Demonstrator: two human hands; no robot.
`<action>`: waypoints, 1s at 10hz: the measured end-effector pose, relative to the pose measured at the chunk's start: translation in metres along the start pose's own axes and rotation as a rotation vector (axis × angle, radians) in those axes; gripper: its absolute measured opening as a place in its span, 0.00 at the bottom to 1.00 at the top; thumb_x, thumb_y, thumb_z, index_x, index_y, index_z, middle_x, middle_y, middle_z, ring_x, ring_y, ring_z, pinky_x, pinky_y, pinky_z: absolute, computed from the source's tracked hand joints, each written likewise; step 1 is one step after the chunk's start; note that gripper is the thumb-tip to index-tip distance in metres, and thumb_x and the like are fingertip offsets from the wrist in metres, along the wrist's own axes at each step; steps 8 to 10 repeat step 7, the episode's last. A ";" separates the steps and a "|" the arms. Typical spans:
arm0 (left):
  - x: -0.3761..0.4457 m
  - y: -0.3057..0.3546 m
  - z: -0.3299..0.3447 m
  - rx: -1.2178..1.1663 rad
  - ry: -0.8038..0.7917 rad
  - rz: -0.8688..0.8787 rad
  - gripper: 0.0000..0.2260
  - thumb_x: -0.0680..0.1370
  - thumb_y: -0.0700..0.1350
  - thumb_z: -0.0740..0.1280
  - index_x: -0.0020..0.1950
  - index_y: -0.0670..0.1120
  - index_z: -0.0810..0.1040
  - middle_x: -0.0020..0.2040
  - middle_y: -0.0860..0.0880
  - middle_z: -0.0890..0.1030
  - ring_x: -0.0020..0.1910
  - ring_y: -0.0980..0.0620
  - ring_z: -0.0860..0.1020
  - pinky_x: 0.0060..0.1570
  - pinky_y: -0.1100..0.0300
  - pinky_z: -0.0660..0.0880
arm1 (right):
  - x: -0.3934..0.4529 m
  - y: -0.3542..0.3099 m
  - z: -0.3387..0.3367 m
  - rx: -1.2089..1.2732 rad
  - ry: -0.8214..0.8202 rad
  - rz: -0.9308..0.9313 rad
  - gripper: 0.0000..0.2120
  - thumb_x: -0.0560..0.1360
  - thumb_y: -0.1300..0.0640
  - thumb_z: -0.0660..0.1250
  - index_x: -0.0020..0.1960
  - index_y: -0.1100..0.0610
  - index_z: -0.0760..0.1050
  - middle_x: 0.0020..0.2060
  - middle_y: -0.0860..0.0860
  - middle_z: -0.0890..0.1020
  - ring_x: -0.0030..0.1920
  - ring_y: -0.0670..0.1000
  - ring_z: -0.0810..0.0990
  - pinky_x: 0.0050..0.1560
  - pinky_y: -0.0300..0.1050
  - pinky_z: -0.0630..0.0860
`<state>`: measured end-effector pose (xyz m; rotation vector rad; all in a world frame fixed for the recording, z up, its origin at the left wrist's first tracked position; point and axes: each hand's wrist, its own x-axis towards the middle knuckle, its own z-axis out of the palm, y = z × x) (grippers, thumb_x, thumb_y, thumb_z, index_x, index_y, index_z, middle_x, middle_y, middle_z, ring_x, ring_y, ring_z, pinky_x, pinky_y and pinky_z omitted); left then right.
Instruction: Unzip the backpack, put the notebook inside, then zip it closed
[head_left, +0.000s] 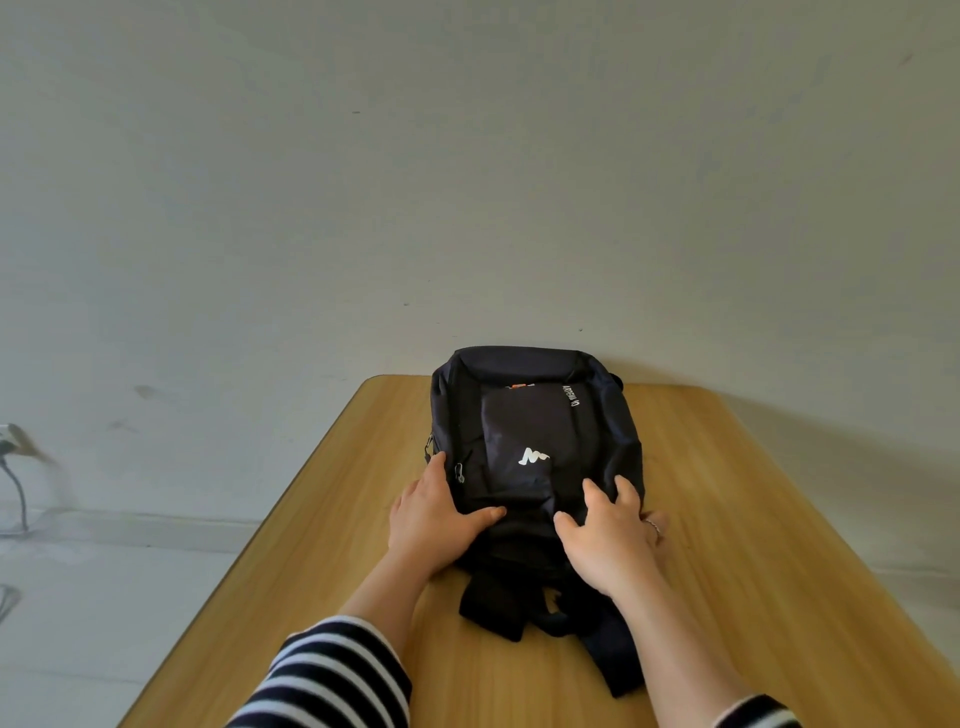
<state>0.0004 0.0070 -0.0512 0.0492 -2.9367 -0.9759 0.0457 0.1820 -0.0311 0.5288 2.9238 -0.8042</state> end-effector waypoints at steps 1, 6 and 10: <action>-0.001 -0.001 0.000 -0.015 0.010 0.005 0.47 0.68 0.65 0.69 0.77 0.48 0.51 0.76 0.49 0.63 0.74 0.45 0.62 0.71 0.49 0.62 | -0.001 0.001 0.001 -0.015 -0.001 0.002 0.29 0.78 0.42 0.54 0.76 0.47 0.51 0.78 0.50 0.47 0.74 0.65 0.49 0.72 0.56 0.57; -0.013 0.001 0.000 -0.079 0.081 -0.048 0.45 0.67 0.61 0.72 0.75 0.45 0.55 0.74 0.47 0.65 0.70 0.43 0.67 0.66 0.47 0.69 | -0.001 0.010 -0.013 0.052 -0.115 -0.022 0.30 0.77 0.38 0.53 0.76 0.44 0.52 0.78 0.49 0.46 0.75 0.65 0.46 0.74 0.58 0.51; -0.021 0.010 -0.003 -0.014 0.085 -0.091 0.43 0.71 0.61 0.68 0.76 0.45 0.51 0.78 0.46 0.57 0.74 0.40 0.61 0.70 0.46 0.63 | 0.005 0.016 -0.016 0.222 -0.055 -0.035 0.27 0.75 0.39 0.56 0.73 0.43 0.61 0.77 0.49 0.53 0.75 0.62 0.50 0.73 0.57 0.50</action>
